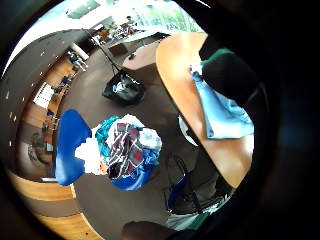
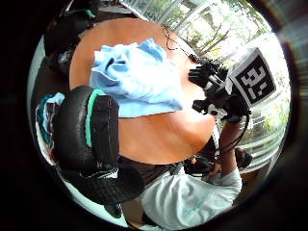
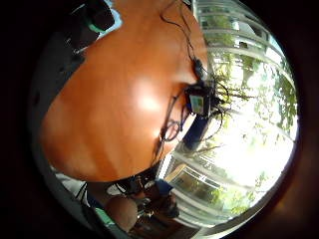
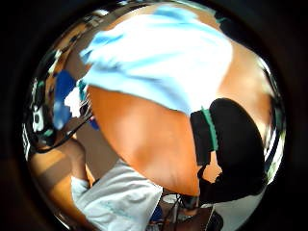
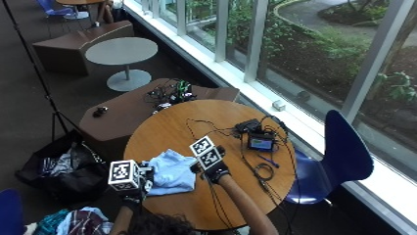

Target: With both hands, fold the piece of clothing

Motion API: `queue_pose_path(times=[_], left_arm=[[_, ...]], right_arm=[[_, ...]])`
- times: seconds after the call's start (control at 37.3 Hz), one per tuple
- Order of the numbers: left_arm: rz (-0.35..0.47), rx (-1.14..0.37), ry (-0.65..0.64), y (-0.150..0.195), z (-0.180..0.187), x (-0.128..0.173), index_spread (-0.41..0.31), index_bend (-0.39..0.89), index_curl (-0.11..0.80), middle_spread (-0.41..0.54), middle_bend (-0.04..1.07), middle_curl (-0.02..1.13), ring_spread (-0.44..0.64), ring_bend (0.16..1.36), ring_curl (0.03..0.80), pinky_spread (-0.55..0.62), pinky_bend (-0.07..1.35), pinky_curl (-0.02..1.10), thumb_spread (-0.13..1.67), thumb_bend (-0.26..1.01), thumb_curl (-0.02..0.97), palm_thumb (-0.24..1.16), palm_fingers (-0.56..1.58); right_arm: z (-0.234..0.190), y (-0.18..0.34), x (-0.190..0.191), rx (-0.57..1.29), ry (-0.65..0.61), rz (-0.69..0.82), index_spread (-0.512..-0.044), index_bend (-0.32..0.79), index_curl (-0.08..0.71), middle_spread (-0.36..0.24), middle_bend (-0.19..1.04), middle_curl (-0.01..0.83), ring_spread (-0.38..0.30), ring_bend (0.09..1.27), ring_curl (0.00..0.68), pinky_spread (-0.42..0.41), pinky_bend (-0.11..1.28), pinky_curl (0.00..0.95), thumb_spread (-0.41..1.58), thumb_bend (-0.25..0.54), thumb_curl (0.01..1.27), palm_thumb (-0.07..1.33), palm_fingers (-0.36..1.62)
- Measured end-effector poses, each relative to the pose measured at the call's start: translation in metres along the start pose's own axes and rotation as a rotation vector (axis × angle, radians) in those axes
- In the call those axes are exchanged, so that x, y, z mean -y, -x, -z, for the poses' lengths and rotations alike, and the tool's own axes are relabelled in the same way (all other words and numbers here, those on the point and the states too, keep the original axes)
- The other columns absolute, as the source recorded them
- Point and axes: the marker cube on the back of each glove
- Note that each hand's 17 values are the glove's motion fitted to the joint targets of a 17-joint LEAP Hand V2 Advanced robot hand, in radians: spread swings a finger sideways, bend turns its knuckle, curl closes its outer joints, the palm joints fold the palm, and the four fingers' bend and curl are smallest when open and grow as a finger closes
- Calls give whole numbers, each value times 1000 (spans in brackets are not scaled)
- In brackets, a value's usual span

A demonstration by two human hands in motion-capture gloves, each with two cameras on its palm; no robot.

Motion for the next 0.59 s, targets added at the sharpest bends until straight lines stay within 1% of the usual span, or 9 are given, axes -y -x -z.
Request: queue_pose_path(times=[0.05,0.11,0.16,0.24,0.27,0.35,0.4,0.51,0.59], left_arm=[[-11,-1,4,-3,-4,4,-141,141,328,-98,185,383,-31,492,341,114,477,427,1399,-19,265,315,631],[-28,5,14,-11,-6,7,-146,140,329,-104,183,383,-35,490,341,111,474,426,1395,-18,266,305,635],[-48,27,29,-22,-7,10,-148,138,329,-107,186,387,-38,487,341,108,471,427,1392,-15,266,300,638],[-79,75,50,-41,-6,12,-150,136,328,-110,190,391,-41,481,343,105,456,424,1388,-13,267,294,627],[-90,88,52,-47,-4,13,-148,140,330,-108,190,393,-36,475,342,109,451,425,1387,-12,267,293,618],[-113,110,45,-58,1,13,-145,134,327,-108,182,393,-33,480,344,114,438,423,1381,-13,268,286,600],[-119,108,40,-61,5,12,-144,136,327,-109,183,393,-31,480,344,115,436,422,1376,-13,269,283,599],[-121,82,18,-63,5,14,-144,134,326,-109,181,392,-29,476,343,117,433,420,1367,-11,270,280,599],[-111,87,32,-60,5,11,-143,134,325,-109,181,391,-28,475,343,118,432,419,1364,-10,271,279,599]], right_arm=[[1,-21,-11,-42,8,-68,-325,192,173,-121,229,438,-80,421,382,37,584,432,1196,-19,419,720,364],[4,-40,-24,-40,-9,-141,-328,182,186,-115,226,433,-65,395,358,70,553,408,1241,-9,411,717,370],[5,-57,-36,-1,-40,-213,-331,183,200,-111,233,431,-45,366,341,103,514,388,1277,-9,402,708,361],[5,-74,-49,112,-93,-293,-334,176,218,-106,235,429,-11,332,328,135,481,375,1322,-9,392,698,341],[5,-77,-53,148,-109,-309,-332,184,228,-97,234,428,7,309,322,150,453,364,1333,-12,388,687,296],[6,-78,-59,195,-147,-338,-334,185,251,-84,222,425,49,298,325,180,391,354,1353,-28,372,640,222],[5,-76,-59,190,-168,-347,-334,178,257,-82,217,419,67,287,319,193,372,345,1363,-25,365,620,217],[4,-68,-54,164,-189,-346,-336,173,268,-78,201,409,92,268,305,218,343,326,1372,-30,352,571,213],[5,-63,-51,161,-186,-339,-336,169,277,-72,199,405,105,260,302,228,330,323,1379,-21,346,553,215]])
